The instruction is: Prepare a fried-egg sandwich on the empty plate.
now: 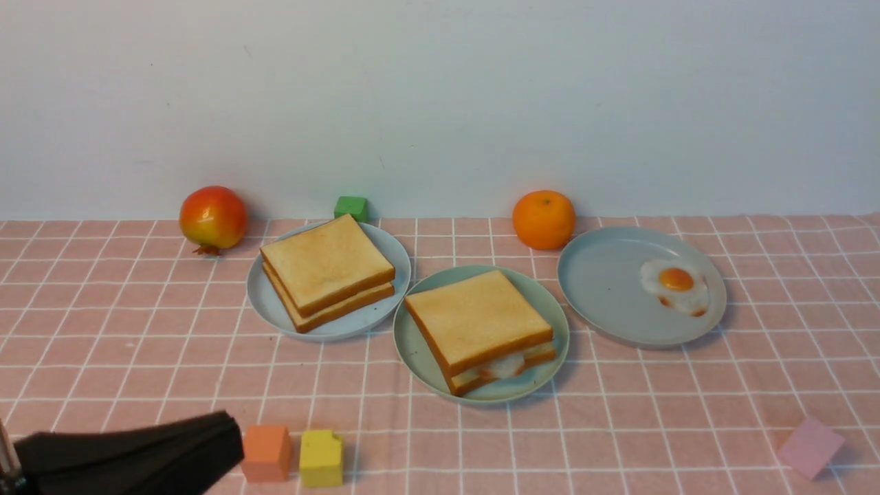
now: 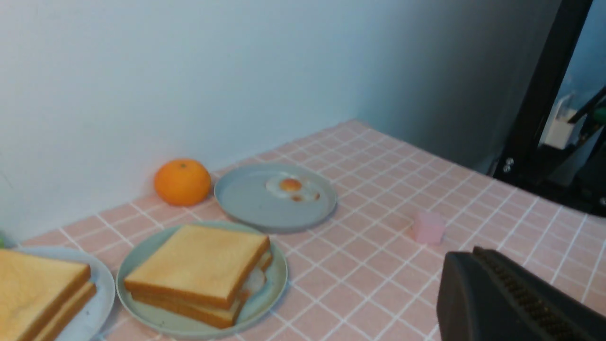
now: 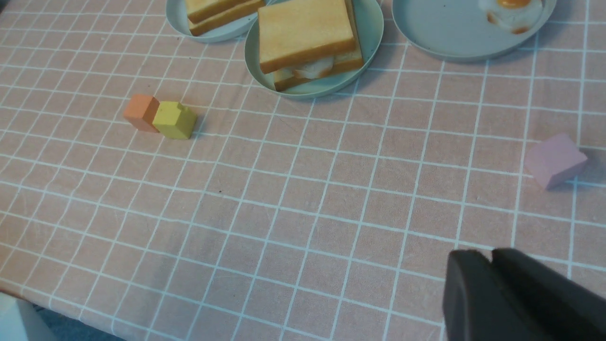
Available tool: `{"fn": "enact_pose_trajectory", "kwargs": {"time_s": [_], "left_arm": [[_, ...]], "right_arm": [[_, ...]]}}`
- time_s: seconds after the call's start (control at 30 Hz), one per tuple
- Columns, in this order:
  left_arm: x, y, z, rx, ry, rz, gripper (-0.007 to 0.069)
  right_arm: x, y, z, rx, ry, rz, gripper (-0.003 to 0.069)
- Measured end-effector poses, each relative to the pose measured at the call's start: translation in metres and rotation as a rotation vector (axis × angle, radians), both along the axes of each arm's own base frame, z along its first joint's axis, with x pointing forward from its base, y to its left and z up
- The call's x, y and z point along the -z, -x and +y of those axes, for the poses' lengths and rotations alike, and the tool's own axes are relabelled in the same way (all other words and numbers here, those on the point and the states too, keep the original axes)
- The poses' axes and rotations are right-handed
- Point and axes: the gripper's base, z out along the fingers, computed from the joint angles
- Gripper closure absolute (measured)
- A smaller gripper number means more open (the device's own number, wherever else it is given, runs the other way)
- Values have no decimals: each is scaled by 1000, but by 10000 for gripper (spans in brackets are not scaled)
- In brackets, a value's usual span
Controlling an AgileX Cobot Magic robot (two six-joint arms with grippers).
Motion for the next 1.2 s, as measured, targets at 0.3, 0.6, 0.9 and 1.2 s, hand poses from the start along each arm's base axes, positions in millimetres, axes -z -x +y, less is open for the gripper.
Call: {"fn": "enact_pose_trajectory", "kwargs": {"time_s": [0.3,0.6,0.9,1.2], "left_arm": [[22,3,-2,40,-91,88,613],[28,6,-3,75,-144,138,613],[29,6,-3,77,-148,142,613],[30,7,-4,83,-156,150,613]], "right_arm": [[10,0,-1,28,12,15,555],[51,-1,-5,258,15,-67,587],[175,-37,2,344,25,-347,664],[205,-38,1,354,48,-325,666]]}}
